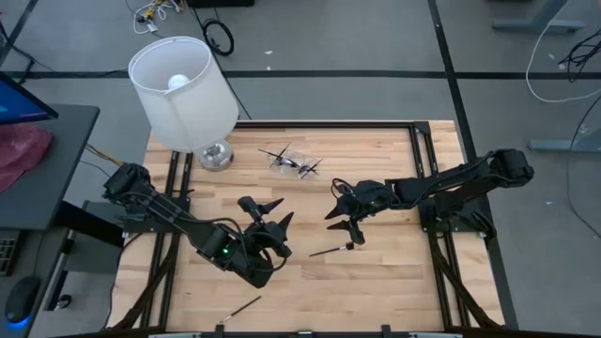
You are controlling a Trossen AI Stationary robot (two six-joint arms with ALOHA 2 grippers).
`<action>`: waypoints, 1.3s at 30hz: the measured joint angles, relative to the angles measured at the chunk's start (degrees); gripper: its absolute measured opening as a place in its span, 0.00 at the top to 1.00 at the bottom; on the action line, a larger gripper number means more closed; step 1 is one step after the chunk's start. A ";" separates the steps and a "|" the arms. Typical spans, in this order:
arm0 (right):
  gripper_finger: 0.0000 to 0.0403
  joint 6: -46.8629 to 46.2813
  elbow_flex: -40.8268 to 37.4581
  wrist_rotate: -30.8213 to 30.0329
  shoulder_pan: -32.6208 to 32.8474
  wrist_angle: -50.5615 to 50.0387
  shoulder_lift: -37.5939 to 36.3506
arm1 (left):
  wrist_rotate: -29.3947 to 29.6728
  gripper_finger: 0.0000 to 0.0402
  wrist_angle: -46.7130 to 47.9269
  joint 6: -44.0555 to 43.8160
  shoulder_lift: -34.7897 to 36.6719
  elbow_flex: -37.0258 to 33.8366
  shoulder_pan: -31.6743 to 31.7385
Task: Put items in baskets/containers
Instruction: Put the black eyeshadow brush into the transparent organizer
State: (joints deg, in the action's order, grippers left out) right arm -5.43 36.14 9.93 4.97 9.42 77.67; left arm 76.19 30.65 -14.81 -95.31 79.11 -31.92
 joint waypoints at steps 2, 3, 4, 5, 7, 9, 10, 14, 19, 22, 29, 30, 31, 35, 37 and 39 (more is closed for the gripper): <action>0.62 0.24 0.00 0.00 0.00 0.00 0.00 | 0.00 0.45 0.00 0.00 0.00 0.00 0.00; 0.62 0.28 0.00 -0.01 0.00 -0.01 0.00 | 0.00 0.45 0.00 -0.02 0.00 0.00 0.00; 0.62 0.31 0.00 0.00 0.02 0.01 0.00 | 0.00 0.45 0.00 0.00 0.00 0.00 0.00; 0.62 0.31 0.00 0.00 0.00 -0.02 0.00 | 0.01 0.45 0.00 0.00 0.00 0.00 0.00; 0.62 0.35 0.00 0.00 0.00 -0.01 0.00 | 0.00 0.45 0.00 0.00 0.00 0.00 0.00; 0.62 0.95 0.00 0.00 0.00 -0.04 0.00 | 0.00 0.45 0.00 0.00 0.00 0.00 0.00; 0.62 1.40 0.00 -0.02 0.00 -0.07 0.00 | 0.00 0.45 0.00 -0.01 0.00 0.00 0.00; 0.62 1.82 0.00 -0.02 0.02 -0.06 0.00 | 0.02 0.45 0.00 0.00 0.00 0.00 0.00; 0.62 1.86 0.00 -0.02 0.02 0.06 0.00 | 0.00 0.45 0.01 0.00 0.00 0.00 0.00; 0.62 1.99 0.00 -0.02 0.02 1.48 0.02 | 0.02 0.45 0.02 -0.02 0.00 0.00 0.00; 0.62 1.77 0.00 -0.02 0.02 4.99 0.04 | 0.00 0.45 0.00 -0.02 0.00 0.00 0.00; 0.62 1.56 0.00 -0.02 0.02 5.26 0.04 | 0.01 0.45 -0.01 -0.02 0.00 0.00 0.00; 0.62 1.50 0.00 -0.02 0.02 5.49 0.04 | 0.00 0.45 -0.06 -0.02 0.00 0.00 0.00; 0.62 1.49 0.00 -0.02 0.02 5.58 0.07 | 0.00 0.45 -0.27 -0.02 0.00 0.00 0.00; 0.62 1.70 0.00 -0.02 0.01 5.58 0.07 | 0.01 0.45 -0.90 -0.03 0.00 0.00 0.00; 0.62 2.48 0.00 -0.04 0.01 5.58 0.07 | -0.01 0.45 -2.58 0.00 0.00 0.00 0.00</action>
State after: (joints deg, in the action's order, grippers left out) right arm -2.95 36.14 9.89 4.99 15.00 77.73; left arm 76.18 28.07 -14.81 -95.31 79.11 -31.92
